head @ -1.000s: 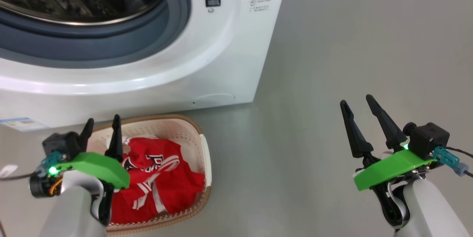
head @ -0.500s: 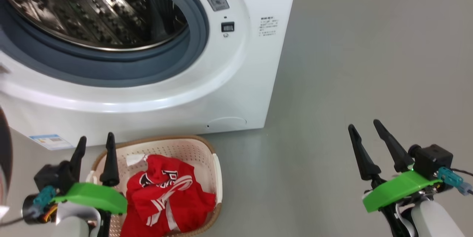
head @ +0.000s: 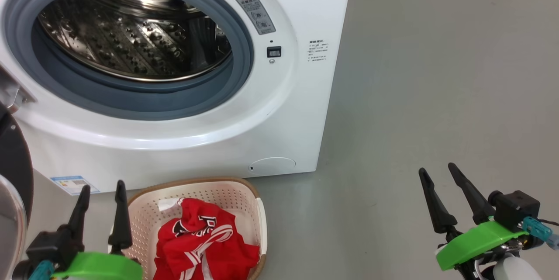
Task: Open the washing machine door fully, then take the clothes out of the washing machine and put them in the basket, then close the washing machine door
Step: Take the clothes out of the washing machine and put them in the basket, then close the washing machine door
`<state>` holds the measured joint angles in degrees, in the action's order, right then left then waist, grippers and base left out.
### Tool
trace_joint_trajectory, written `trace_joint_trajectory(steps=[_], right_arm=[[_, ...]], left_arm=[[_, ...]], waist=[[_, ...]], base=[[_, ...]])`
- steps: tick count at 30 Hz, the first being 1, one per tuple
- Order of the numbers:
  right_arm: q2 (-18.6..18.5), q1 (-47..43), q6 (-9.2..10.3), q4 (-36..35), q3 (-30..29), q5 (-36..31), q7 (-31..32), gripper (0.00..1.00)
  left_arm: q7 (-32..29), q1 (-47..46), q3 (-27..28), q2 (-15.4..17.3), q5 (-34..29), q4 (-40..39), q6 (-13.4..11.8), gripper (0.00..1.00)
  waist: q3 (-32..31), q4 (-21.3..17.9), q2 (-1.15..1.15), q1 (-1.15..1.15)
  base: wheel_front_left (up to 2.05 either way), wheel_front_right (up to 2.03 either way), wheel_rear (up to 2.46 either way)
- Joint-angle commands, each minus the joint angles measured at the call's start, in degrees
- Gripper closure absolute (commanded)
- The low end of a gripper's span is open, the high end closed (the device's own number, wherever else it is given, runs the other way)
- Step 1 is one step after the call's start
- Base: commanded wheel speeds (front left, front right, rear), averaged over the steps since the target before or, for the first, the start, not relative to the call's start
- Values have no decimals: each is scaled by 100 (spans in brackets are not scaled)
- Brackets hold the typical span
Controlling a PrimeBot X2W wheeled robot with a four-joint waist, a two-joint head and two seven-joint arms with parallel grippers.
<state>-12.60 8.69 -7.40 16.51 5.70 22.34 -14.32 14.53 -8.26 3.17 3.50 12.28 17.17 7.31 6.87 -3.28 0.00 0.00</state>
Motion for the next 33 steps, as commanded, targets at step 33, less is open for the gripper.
trace_joint_trajectory(steps=[33], right_arm=[[-106,-88,-9,-164,61,45,-68,0]], left_arm=[[47,224,258,-39,-22,-480,18,0]], waist=[[-17,16,0,0]], base=[[-66,66,0]])
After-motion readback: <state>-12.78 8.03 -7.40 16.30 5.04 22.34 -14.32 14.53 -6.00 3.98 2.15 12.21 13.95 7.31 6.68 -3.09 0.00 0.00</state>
